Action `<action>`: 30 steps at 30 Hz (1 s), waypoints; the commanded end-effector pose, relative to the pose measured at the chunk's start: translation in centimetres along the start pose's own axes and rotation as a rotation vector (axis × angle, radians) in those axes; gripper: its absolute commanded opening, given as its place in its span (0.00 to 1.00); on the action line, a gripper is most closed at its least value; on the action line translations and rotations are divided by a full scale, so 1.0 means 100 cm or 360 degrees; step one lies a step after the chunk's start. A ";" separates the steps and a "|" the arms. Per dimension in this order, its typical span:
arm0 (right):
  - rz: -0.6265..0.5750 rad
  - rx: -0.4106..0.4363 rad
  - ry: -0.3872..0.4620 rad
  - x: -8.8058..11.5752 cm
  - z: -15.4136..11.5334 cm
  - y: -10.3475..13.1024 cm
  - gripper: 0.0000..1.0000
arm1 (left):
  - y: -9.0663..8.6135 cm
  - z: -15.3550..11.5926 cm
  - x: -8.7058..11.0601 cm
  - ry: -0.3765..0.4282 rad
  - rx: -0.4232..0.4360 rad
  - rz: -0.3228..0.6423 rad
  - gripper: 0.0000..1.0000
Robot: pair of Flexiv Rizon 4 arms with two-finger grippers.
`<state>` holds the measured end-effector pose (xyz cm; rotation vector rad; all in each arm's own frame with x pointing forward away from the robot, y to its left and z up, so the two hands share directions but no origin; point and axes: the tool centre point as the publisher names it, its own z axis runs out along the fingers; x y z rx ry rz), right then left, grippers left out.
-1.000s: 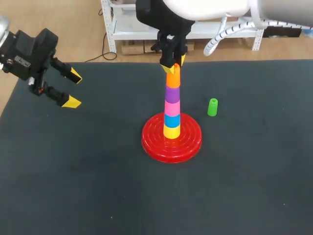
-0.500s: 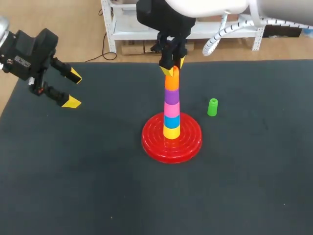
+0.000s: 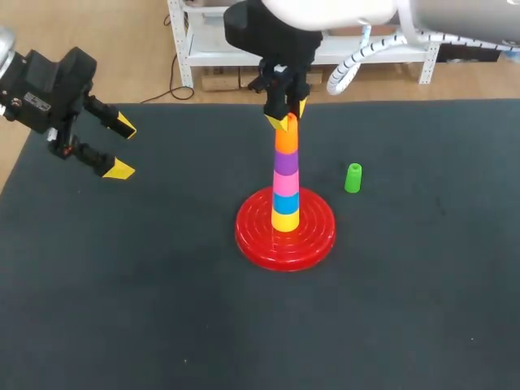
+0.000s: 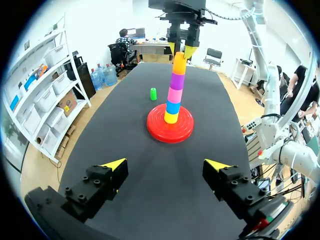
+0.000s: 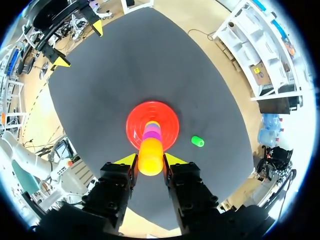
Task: Pick up and stack the cylinders on the red base in this order: pink,purple,orange,green
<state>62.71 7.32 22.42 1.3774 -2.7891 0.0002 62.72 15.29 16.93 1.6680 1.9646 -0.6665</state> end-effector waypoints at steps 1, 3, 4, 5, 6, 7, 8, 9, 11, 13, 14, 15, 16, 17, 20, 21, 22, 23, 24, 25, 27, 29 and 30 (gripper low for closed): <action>0.0020 0.0011 -0.0036 -0.003 -0.006 -0.003 0.39 | 0.000 0.000 0.001 -0.0004 -0.0002 0.0003 1.00; 0.0045 0.0009 -0.0096 -0.003 -0.021 -0.007 1.00 | 0.000 0.000 0.001 -0.0004 -0.0002 0.0003 1.00; 0.0054 0.0009 -0.0115 -0.003 -0.026 -0.009 1.00 | 0.000 0.000 0.001 -0.0004 -0.0002 0.0003 1.00; 0.0074 0.0015 -0.0151 -0.002 -0.036 -0.012 1.00 | 0.000 0.000 0.001 -0.0004 -0.0002 0.0003 1.00; 0.0095 0.0028 -0.0173 -0.002 -0.044 -0.015 1.00 | 0.000 0.000 0.001 -0.0004 -0.0002 0.0003 1.00; 0.0117 0.0030 -0.0195 -0.001 -0.050 -0.019 1.00 | 0.000 0.000 0.001 -0.0004 -0.0002 0.0003 1.00; 0.0150 0.0036 -0.0214 0.000 -0.055 -0.024 1.00 | 0.000 0.000 0.001 -0.0004 -0.0002 0.0003 1.00; 0.0185 0.0047 -0.0220 0.002 -0.059 -0.029 1.00 | 0.000 0.000 0.001 -0.0004 -0.0002 0.0003 1.00; 0.0246 0.0069 -0.0232 0.005 -0.064 -0.041 1.00 | 0.000 0.000 0.001 -0.0004 -0.0002 0.0003 1.00; 0.0325 0.0084 -0.0216 0.009 -0.063 -0.054 1.00 | 0.000 0.000 0.001 -0.0004 -0.0002 0.0003 1.00; 0.0389 0.0087 -0.0196 0.013 -0.060 -0.064 1.00 | 0.000 0.000 0.001 -0.0004 -0.0002 0.0003 1.00; 0.0425 0.0092 -0.0182 0.015 -0.058 -0.069 1.00 | 0.000 0.000 0.001 -0.0004 -0.0002 0.0003 1.00; 0.0458 0.0096 -0.0169 0.016 -0.055 -0.075 1.00 | 0.000 0.000 0.001 -0.0004 -0.0002 0.0003 1.00; 0.0527 0.0120 -0.0139 0.021 -0.048 -0.086 1.00 | 0.000 0.000 0.001 -0.0004 -0.0002 0.0003 1.00; 0.0622 0.0133 -0.0090 0.028 -0.035 -0.101 1.00 | 0.000 0.000 0.001 -0.0004 -0.0002 0.0003 1.00; 0.0660 0.0145 -0.0060 0.032 -0.028 -0.108 1.00 | 0.000 0.000 0.001 -0.0004 -0.0002 0.0003 1.00; 0.0684 0.0147 -0.0031 0.034 -0.023 -0.112 1.00 | 0.000 0.000 0.001 -0.0004 -0.0002 0.0003 1.00; 0.0700 0.0149 -0.0017 0.037 -0.017 -0.116 1.00 | 0.000 0.000 0.001 -0.0004 -0.0002 0.0003 1.00; 0.0709 0.0154 -0.0002 0.039 -0.012 -0.119 1.00 | 0.000 0.000 0.001 -0.0004 -0.0002 0.0003 1.00; 0.0725 0.0152 0.0024 0.041 -0.007 -0.122 1.00 | 0.000 0.000 0.001 -0.0004 -0.0002 0.0003 1.00; 0.0744 0.0142 0.0037 0.044 0.003 -0.128 1.00 | 0.000 0.000 0.001 -0.0004 -0.0002 0.0003 1.00; 0.0776 0.0112 0.0044 0.047 0.012 -0.132 1.00 | 0.000 0.000 0.001 -0.0004 -0.0002 0.0003 1.00; 0.0776 0.0100 0.0040 0.049 0.016 -0.132 1.00 | 0.000 0.000 0.001 -0.0004 -0.0002 0.0003 1.00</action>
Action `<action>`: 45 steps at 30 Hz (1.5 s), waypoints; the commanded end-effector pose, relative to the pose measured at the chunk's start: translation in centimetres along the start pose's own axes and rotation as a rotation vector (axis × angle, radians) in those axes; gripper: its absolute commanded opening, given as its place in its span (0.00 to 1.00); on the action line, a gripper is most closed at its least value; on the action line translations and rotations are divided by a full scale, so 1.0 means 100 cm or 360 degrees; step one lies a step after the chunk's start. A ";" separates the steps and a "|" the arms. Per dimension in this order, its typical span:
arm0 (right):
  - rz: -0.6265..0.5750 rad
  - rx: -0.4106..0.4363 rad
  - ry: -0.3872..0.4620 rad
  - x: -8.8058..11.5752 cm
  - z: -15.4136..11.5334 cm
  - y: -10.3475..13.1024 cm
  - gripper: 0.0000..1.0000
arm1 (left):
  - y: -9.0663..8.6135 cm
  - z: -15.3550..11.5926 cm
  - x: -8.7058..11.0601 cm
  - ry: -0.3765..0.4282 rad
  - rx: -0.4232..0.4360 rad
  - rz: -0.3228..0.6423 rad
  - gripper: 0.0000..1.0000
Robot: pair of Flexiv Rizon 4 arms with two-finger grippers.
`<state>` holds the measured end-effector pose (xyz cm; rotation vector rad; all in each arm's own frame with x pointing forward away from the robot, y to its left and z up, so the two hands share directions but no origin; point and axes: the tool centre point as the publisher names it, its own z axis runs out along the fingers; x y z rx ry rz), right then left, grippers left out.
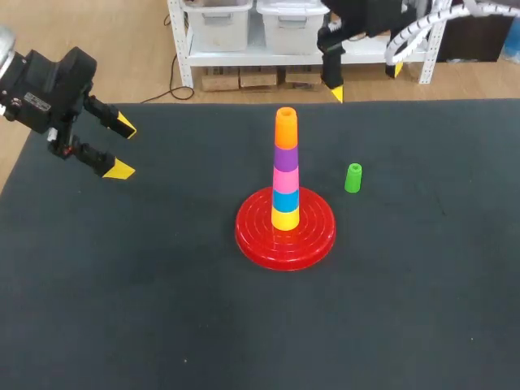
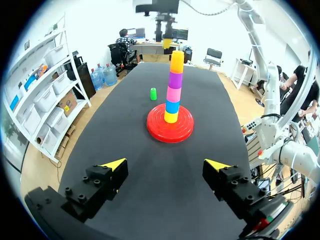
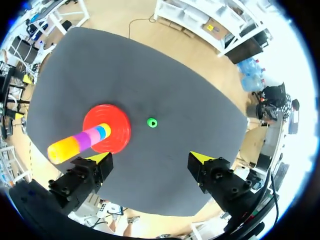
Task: Pick up and stack the cylinders on the red base in this order: pink,purple,orange,green
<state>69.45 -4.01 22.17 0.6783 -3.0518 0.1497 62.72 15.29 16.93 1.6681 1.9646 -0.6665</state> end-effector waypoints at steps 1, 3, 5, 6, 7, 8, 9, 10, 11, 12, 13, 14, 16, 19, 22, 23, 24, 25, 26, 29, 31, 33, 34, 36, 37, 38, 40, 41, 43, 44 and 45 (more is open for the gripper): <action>0.0016 -0.0042 0.0018 -0.005 0.018 -0.008 1.00 | 0.000 0.000 0.001 -0.0004 -0.0002 0.0003 1.00; 0.0057 -0.0048 0.0021 -0.004 0.029 -0.011 1.00 | 0.000 0.000 0.001 -0.0004 -0.0002 0.0003 1.00; 0.0062 -0.0086 0.0018 -0.002 0.035 -0.013 1.00 | 0.000 0.000 0.001 -0.0004 -0.0002 0.0003 1.00; 0.0062 -0.0086 0.0018 -0.002 0.035 -0.013 1.00 | 0.000 0.000 0.001 -0.0004 -0.0002 0.0003 1.00; 0.0062 -0.0086 0.0018 -0.002 0.035 -0.013 1.00 | 0.000 0.000 0.001 -0.0004 -0.0002 0.0003 1.00; 0.0062 -0.0086 0.0018 -0.002 0.035 -0.013 1.00 | 0.000 0.000 0.001 -0.0004 -0.0002 0.0003 1.00; 0.0062 -0.0086 0.0018 -0.002 0.035 -0.013 1.00 | 0.000 0.000 0.001 -0.0004 -0.0002 0.0003 1.00; 0.0062 -0.0086 0.0018 -0.002 0.035 -0.013 1.00 | 0.000 0.000 0.001 -0.0004 -0.0002 0.0003 1.00; 0.0062 -0.0086 0.0018 -0.002 0.035 -0.013 1.00 | 0.000 0.000 0.001 -0.0004 -0.0002 0.0003 1.00; 0.0062 -0.0086 0.0018 -0.002 0.035 -0.013 1.00 | 0.000 0.000 0.001 -0.0004 -0.0002 0.0003 1.00; 0.0062 -0.0086 0.0018 -0.002 0.035 -0.013 1.00 | 0.000 0.000 0.001 -0.0004 -0.0002 0.0003 1.00; 0.0062 -0.0086 0.0018 -0.002 0.035 -0.013 1.00 | 0.000 0.000 0.001 -0.0004 -0.0002 0.0003 1.00; 0.0062 -0.0086 0.0018 -0.002 0.035 -0.013 1.00 | 0.000 0.000 0.001 -0.0004 -0.0002 0.0003 1.00; 0.0062 -0.0086 0.0018 -0.002 0.035 -0.013 1.00 | 0.000 0.000 0.001 -0.0004 -0.0002 0.0003 1.00; 0.0062 -0.0086 0.0018 -0.002 0.035 -0.013 1.00 | 0.000 0.000 0.001 -0.0004 -0.0002 0.0003 1.00; 0.0062 -0.0086 0.0018 -0.002 0.035 -0.013 1.00 | 0.000 0.000 0.001 -0.0004 -0.0002 0.0003 1.00; 0.0062 -0.0086 0.0018 -0.002 0.035 -0.013 1.00 | 0.000 0.000 0.001 -0.0004 -0.0002 0.0003 1.00; 0.0062 -0.0086 0.0018 -0.002 0.035 -0.013 1.00 | 0.000 0.000 0.001 -0.0004 -0.0002 0.0003 1.00; 0.0017 -0.0105 -0.0012 -0.001 0.033 -0.009 1.00 | 0.000 0.000 0.001 -0.0004 -0.0002 0.0003 1.00; 0.0001 -0.0127 -0.0081 0.001 0.046 -0.004 1.00 | 0.000 0.000 0.001 -0.0004 -0.0002 0.0003 1.00; -0.0014 -0.0188 -0.0095 0.000 0.061 -0.006 1.00 | 0.000 0.000 0.001 -0.0004 -0.0002 0.0003 1.00; -0.0005 -0.0180 -0.0093 -0.003 0.079 -0.007 1.00 | 0.000 0.000 0.001 -0.0004 -0.0002 0.0003 1.00; -0.0019 -0.0199 -0.0088 -0.004 0.085 -0.008 1.00 | 0.000 0.000 0.001 -0.0004 -0.0002 0.0003 1.00; 0.0015 -0.0229 -0.0039 -0.009 0.108 -0.012 1.00 | 0.000 0.000 0.001 -0.0004 -0.0002 0.0003 1.00; 0.0017 -0.0258 -0.0036 -0.011 0.113 -0.013 1.00 | 0.000 0.000 0.001 -0.0004 -0.0002 0.0003 1.00; 0.0027 -0.0257 -0.0013 -0.014 0.124 -0.016 1.00 | 0.000 0.000 0.001 -0.0004 -0.0002 0.0003 1.00; 0.0041 -0.0261 0.0020 -0.019 0.137 -0.020 1.00 | 0.000 0.000 0.001 -0.0004 -0.0002 0.0003 1.00; 0.0039 -0.0258 0.0022 -0.020 0.140 -0.021 1.00 | 0.000 0.000 0.001 -0.0004 -0.0002 0.0003 1.00; 0.0050 -0.0242 0.0050 -0.024 0.148 -0.022 1.00 | 0.000 0.000 0.001 -0.0004 -0.0002 0.0003 1.00; 0.0044 -0.0241 0.0052 -0.026 0.151 -0.023 1.00 | 0.000 0.000 0.001 -0.0004 -0.0002 0.0003 1.00; 0.0030 -0.0230 0.0060 -0.027 0.154 -0.022 1.00 | 0.000 0.000 0.001 -0.0004 -0.0002 0.0003 1.00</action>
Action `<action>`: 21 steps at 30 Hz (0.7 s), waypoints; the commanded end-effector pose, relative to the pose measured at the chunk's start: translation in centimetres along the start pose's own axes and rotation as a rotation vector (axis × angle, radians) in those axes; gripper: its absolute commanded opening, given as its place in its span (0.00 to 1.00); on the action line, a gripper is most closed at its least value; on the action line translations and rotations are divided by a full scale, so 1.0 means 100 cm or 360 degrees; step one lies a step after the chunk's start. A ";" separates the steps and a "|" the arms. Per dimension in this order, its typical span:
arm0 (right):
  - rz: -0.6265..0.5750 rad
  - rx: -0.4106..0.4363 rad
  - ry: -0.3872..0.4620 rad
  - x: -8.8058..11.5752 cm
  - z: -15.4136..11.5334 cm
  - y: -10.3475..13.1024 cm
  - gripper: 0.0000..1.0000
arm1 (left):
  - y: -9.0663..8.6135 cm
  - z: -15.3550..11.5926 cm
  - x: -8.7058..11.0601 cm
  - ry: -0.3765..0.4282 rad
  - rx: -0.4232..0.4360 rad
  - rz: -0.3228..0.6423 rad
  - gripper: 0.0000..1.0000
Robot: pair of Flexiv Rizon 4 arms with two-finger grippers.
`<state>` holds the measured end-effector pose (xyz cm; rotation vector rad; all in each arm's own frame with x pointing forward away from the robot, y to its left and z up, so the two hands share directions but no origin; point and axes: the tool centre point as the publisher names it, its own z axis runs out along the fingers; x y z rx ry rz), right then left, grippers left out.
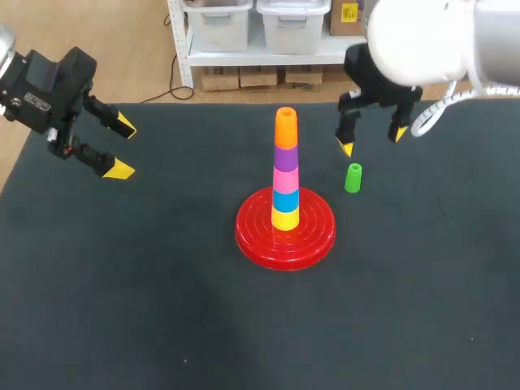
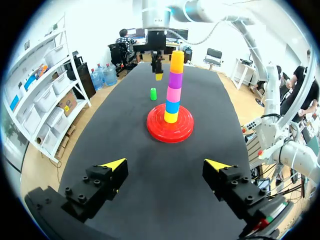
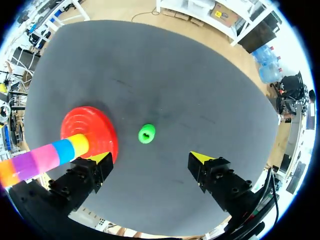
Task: Pick up and stack the cylinders on the red base in this order: pink,purple,orange,green
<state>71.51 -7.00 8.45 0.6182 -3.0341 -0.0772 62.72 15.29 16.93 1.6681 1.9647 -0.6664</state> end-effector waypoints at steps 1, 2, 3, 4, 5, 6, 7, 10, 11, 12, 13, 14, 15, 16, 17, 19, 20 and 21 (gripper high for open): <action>-0.0019 0.0010 0.0059 -0.017 0.016 -0.001 1.00 | 0.000 0.000 0.001 -0.0004 -0.0002 0.0003 1.00; -0.0024 0.0009 0.0060 -0.018 0.017 -0.001 1.00 | 0.000 0.000 0.001 -0.0004 -0.0002 0.0003 1.00; -0.0033 0.0010 0.0059 -0.019 0.019 -0.001 1.00 | 0.000 0.000 0.001 -0.0004 -0.0002 0.0003 1.00; -0.0036 0.0012 0.0059 -0.019 0.020 -0.001 1.00 | 0.000 0.000 0.001 -0.0004 -0.0002 0.0003 1.00; -0.0053 0.0037 0.0064 -0.022 0.027 -0.001 1.00 | 0.000 0.000 0.001 -0.0004 -0.0002 0.0003 1.00; -0.0058 0.0043 0.0064 -0.023 0.030 -0.001 1.00 | 0.000 0.000 0.001 -0.0004 -0.0002 0.0003 1.00; -0.0061 0.0059 0.0070 -0.023 0.034 -0.002 1.00 | 0.000 0.000 0.001 -0.0004 -0.0002 0.0003 1.00; -0.0063 0.0087 0.0077 -0.022 0.041 -0.004 1.00 | 0.000 0.000 0.001 -0.0004 -0.0002 0.0003 1.00; -0.0065 0.0089 0.0078 -0.021 0.043 -0.004 1.00 | 0.000 0.000 0.001 -0.0004 -0.0002 0.0003 1.00; -0.0068 0.0092 0.0082 -0.021 0.045 -0.004 1.00 | 0.000 0.000 0.001 -0.0004 -0.0002 0.0003 1.00; -0.0071 0.0095 0.0081 -0.020 0.046 -0.004 1.00 | 0.000 0.000 0.001 -0.0004 -0.0002 0.0003 1.00; -0.0074 0.0096 0.0079 -0.019 0.047 -0.003 1.00 | 0.000 0.000 0.001 -0.0004 -0.0002 0.0003 1.00; -0.0074 0.0100 0.0079 -0.018 0.047 -0.003 1.00 | 0.000 0.000 0.001 -0.0004 -0.0002 0.0003 1.00; -0.0067 0.0103 0.0073 -0.018 0.048 -0.003 1.00 | 0.000 0.000 0.001 -0.0004 -0.0002 0.0003 1.00; -0.0056 0.0087 0.0067 -0.018 0.048 -0.003 1.00 | 0.000 0.000 0.001 -0.0004 -0.0002 0.0003 1.00; -0.0056 0.0078 0.0071 -0.017 0.043 -0.001 1.00 | 0.000 0.000 0.001 -0.0004 -0.0002 0.0003 1.00; -0.0056 0.0081 0.0076 -0.016 0.042 0.000 1.00 | 0.000 0.000 0.001 -0.0004 -0.0002 0.0003 1.00; -0.0042 0.0104 0.0126 -0.017 0.038 0.001 1.00 | 0.000 0.000 0.001 -0.0004 -0.0002 0.0003 1.00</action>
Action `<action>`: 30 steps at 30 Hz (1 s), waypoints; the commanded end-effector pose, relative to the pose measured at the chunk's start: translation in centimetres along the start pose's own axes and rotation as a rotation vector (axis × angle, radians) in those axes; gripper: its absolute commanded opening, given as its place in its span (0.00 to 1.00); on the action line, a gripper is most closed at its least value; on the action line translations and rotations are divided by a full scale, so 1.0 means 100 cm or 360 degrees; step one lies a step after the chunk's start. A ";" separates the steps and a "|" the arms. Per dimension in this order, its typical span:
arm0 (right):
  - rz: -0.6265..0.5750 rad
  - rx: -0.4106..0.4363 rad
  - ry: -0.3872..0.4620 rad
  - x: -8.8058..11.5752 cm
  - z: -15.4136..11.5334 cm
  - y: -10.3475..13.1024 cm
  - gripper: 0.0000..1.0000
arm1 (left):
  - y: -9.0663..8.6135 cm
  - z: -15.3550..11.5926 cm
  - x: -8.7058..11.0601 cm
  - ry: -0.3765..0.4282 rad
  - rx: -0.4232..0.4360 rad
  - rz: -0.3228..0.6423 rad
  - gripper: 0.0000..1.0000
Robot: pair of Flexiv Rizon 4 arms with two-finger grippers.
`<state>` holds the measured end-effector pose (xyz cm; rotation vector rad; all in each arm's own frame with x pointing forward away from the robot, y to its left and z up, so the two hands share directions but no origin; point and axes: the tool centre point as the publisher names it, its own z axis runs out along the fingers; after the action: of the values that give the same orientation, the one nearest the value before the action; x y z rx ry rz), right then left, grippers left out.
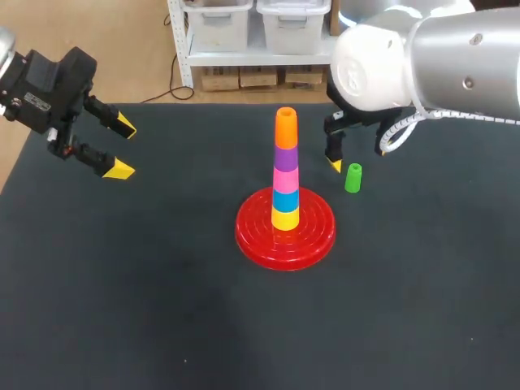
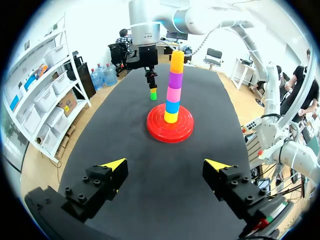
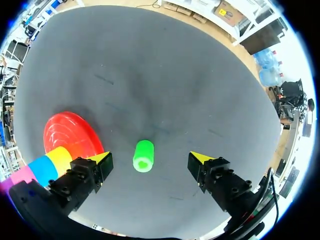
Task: Pick up and stack the cylinders on the red base in this order: pink,purple,orange,green
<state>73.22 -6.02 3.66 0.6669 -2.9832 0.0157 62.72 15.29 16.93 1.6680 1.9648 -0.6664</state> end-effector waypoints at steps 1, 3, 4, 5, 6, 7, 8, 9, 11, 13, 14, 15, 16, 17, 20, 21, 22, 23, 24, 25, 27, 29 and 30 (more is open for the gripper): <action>0.0014 0.0021 0.0043 0.005 -0.009 0.001 1.00 | 0.000 0.000 0.001 -0.0004 -0.0002 0.0003 1.00; 0.0014 0.0021 0.0043 0.005 -0.009 0.001 1.00 | 0.000 0.000 0.001 -0.0004 -0.0002 0.0003 1.00; 0.0014 0.0021 0.0043 0.005 -0.009 0.001 1.00 | 0.000 0.000 0.001 -0.0004 -0.0002 0.0003 1.00; 0.0014 0.0021 0.0043 0.005 -0.009 0.001 1.00 | 0.000 0.000 0.001 -0.0004 -0.0002 0.0003 1.00; 0.0014 0.0021 0.0043 0.005 -0.009 0.001 1.00 | 0.000 0.000 0.001 -0.0004 -0.0002 0.0003 1.00; 0.0014 0.0021 0.0043 0.005 -0.009 0.001 1.00 | 0.000 0.000 0.001 -0.0004 -0.0002 0.0003 1.00; 0.0014 0.0021 0.0043 0.005 -0.009 0.001 1.00 | 0.000 0.000 0.001 -0.0004 -0.0002 0.0003 1.00; 0.0014 0.0021 0.0043 0.005 -0.009 0.001 1.00 | 0.000 0.000 0.001 -0.0004 -0.0002 0.0003 1.00; 0.0014 0.0021 0.0043 0.005 -0.009 0.001 1.00 | 0.000 0.000 0.001 -0.0004 -0.0002 0.0003 1.00; 0.0014 0.0021 0.0043 0.005 -0.009 0.001 1.00 | 0.000 0.000 0.001 -0.0004 -0.0002 0.0003 1.00; 0.0014 0.0021 0.0043 0.005 -0.009 0.001 1.00 | 0.000 0.000 0.001 -0.0004 -0.0002 0.0003 1.00; 0.0014 0.0021 0.0043 0.005 -0.009 0.001 1.00 | 0.000 0.000 0.001 -0.0004 -0.0002 0.0003 1.00; 0.0014 0.0021 0.0043 0.005 -0.009 0.001 1.00 | 0.000 0.000 0.001 -0.0004 -0.0002 0.0003 1.00; 0.0014 0.0021 0.0043 0.005 -0.009 0.001 1.00 | 0.000 0.000 0.001 -0.0004 -0.0002 0.0003 1.00; -0.0006 0.0032 -0.0036 0.004 -0.009 0.002 1.00 | 0.000 0.000 0.001 -0.0004 -0.0002 0.0003 1.00; -0.0011 0.0041 -0.0068 0.004 -0.009 0.003 1.00 | 0.000 0.000 0.001 -0.0004 -0.0002 0.0003 1.00; -0.0014 0.0042 -0.0079 0.005 -0.010 0.004 1.00 | 0.000 0.000 0.001 -0.0004 -0.0002 0.0003 1.00; -0.0027 0.0018 -0.0111 0.005 -0.009 0.005 1.00 | 0.000 0.000 0.001 -0.0004 -0.0002 0.0003 1.00; -0.0037 0.0039 -0.0123 0.005 -0.009 0.006 1.00 | 0.000 0.000 0.001 -0.0004 -0.0002 0.0003 1.00; -0.0032 0.0017 -0.0131 0.005 -0.009 0.007 1.00 | 0.000 0.000 0.001 -0.0004 -0.0002 0.0003 1.00; -0.0060 0.0011 -0.0179 0.008 -0.008 0.009 1.00 | 0.000 0.000 0.001 -0.0004 -0.0002 0.0003 1.00; -0.0085 0.0030 -0.0195 0.009 -0.005 0.010 1.00 | 0.000 0.000 0.001 -0.0004 -0.0002 0.0003 1.00; -0.0084 0.0029 -0.0197 0.010 -0.002 0.010 1.00 | 0.000 0.000 0.001 -0.0004 -0.0002 0.0003 1.00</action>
<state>73.18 -5.21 4.35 0.7600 -3.0091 0.0143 62.72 15.28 16.93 1.6681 1.9647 -0.6664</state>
